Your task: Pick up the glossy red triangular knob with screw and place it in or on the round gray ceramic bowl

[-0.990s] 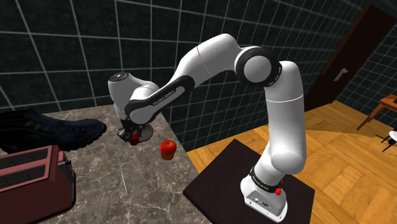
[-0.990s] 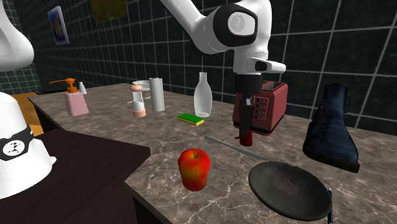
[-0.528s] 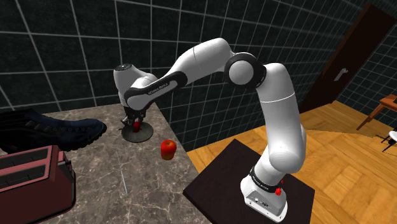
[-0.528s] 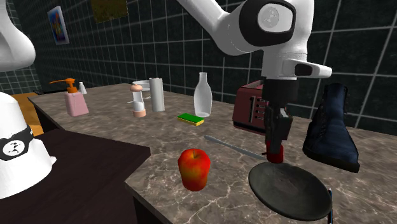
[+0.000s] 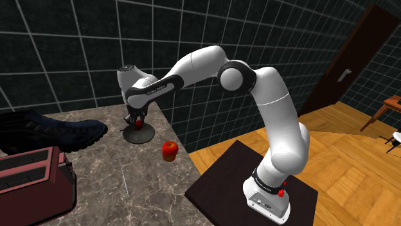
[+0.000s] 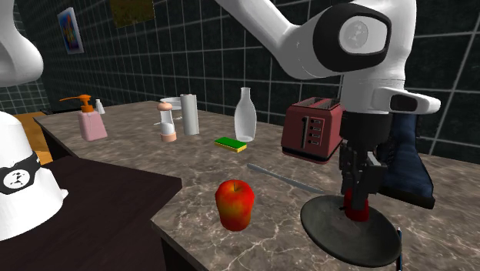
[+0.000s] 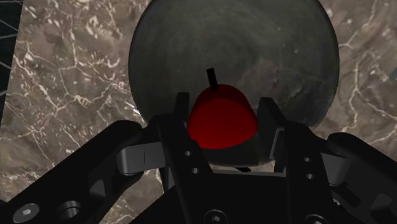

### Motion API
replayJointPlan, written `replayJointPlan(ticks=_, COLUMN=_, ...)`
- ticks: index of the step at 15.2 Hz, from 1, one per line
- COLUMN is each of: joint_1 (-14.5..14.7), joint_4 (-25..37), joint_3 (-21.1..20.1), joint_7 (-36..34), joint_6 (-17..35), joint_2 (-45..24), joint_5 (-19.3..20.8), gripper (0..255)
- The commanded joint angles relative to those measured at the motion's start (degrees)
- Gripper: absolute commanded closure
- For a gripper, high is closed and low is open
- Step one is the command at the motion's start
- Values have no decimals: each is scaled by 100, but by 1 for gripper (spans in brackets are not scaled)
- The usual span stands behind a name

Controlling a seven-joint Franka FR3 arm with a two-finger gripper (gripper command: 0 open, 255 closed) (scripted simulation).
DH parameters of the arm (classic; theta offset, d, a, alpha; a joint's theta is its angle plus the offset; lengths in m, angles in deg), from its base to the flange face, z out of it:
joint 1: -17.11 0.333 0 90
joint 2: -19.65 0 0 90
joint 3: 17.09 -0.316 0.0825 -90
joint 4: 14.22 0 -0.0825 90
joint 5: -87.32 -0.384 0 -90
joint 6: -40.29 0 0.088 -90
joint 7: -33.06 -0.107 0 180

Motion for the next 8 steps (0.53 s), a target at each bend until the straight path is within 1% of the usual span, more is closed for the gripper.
replayJointPlan(ticks=1, joint_1=18, joint_4=6, joint_3=22, joint_7=-29, joint_6=90, joint_2=-97, joint_5=29, gripper=255)
replayJointPlan(ticks=8, joint_1=63, joint_4=32, joint_3=97, joint_7=-106, joint_6=372, joint_2=-410, joint_5=120, gripper=255)
